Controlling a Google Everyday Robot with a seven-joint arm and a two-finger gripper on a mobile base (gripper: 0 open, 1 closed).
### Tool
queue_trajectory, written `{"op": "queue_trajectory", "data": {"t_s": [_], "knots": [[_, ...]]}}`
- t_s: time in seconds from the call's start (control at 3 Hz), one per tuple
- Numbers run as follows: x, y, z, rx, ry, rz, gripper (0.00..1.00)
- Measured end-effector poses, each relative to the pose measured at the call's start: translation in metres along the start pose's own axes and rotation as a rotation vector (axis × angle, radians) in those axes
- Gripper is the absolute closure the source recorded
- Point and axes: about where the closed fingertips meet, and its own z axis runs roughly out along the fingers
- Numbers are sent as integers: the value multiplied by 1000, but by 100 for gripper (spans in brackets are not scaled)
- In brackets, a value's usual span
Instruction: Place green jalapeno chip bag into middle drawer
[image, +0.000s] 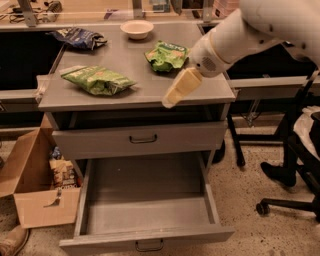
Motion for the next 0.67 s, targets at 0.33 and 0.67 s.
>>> {"op": "queue_trajectory", "data": {"t_s": [0.33, 0.67], "knots": [[-42, -9, 38, -3, -29, -2, 0], [-76, -10, 71, -18, -43, 16, 0]]}}
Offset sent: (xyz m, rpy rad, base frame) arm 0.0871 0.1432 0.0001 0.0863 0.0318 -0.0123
